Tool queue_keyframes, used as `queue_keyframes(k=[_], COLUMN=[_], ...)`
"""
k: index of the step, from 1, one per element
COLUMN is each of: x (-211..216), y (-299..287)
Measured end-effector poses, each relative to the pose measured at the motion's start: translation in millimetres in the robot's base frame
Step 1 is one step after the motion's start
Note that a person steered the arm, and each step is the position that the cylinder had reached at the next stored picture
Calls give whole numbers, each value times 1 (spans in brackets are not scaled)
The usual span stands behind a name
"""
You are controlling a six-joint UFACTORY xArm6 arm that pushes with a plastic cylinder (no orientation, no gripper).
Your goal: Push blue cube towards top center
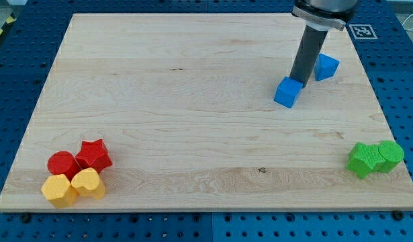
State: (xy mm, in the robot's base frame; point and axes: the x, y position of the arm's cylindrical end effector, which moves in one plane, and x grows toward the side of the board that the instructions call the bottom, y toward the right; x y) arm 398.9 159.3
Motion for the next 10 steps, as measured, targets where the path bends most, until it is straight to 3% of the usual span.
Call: queue_keyframes(k=[1,3,6,7,10], x=[-6,46,56,47,63], y=[25,60,-76,-89,-17])
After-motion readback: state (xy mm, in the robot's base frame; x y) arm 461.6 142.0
